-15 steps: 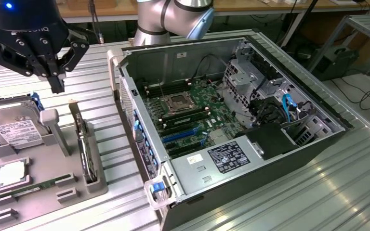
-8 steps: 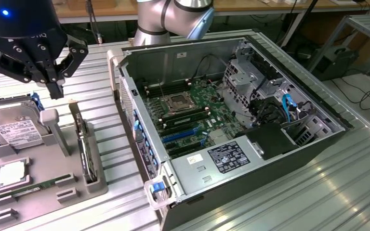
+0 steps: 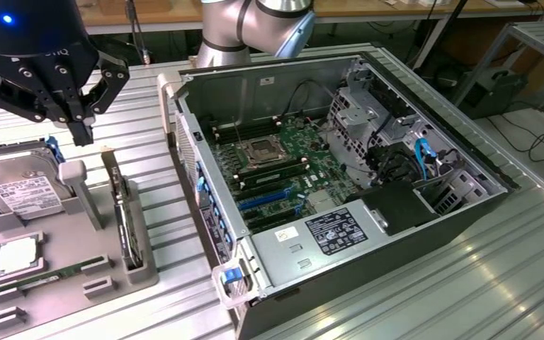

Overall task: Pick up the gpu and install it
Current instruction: 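Pick up the gpu and move the gpu toward the slot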

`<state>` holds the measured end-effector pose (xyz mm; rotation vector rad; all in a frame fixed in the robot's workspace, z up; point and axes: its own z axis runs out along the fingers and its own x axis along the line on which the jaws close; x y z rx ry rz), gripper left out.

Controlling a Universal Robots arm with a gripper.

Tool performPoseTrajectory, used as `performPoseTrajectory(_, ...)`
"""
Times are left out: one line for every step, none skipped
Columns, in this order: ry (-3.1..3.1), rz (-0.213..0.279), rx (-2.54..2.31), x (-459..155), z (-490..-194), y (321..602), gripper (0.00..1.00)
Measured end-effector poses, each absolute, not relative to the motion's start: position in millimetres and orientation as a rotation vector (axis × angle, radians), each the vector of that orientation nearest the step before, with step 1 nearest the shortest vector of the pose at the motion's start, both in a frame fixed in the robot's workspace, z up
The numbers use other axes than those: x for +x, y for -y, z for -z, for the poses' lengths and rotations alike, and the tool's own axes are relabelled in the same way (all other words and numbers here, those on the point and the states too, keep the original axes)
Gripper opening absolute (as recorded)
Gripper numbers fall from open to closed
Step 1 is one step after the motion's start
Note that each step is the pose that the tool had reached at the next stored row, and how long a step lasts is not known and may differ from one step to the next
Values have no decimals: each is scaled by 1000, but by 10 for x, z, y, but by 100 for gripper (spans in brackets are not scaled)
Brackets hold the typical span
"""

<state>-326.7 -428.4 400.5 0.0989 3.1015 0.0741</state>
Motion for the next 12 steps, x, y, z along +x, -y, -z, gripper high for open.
performPoseTrajectory(-3102, -74, 99, -3267, -4005, 4284, 11)
performPoseTrajectory(-3102, -74, 99, -3267, -4005, 4284, 11)
performPoseTrajectory(-3102, -74, 99, -3267, -4005, 4284, 11)
performPoseTrajectory(-3102, -74, 99, -3267, -4005, 4284, 11)
performPoseTrajectory(-3102, -74, 99, -3267, -4005, 4284, 11)
performPoseTrajectory(-3102, -74, 99, -3267, -4005, 4284, 11)
performPoseTrajectory(-3102, -74, 99, -3267, -4005, 4283, 12)
performPoseTrajectory(-3102, -74, 99, -3267, -4005, 4284, 24)
performPoseTrajectory(-3102, -74, 99, -3267, -4005, 4284, 24)
performPoseTrajectory(-3102, -74, 99, -3267, -4005, 4284, 24)
performPoseTrajectory(-3102, -74, 99, -3267, -4005, 4284, 36)
performPoseTrajectory(-3102, -74, 99, -3267, -4005, 4284, 42)
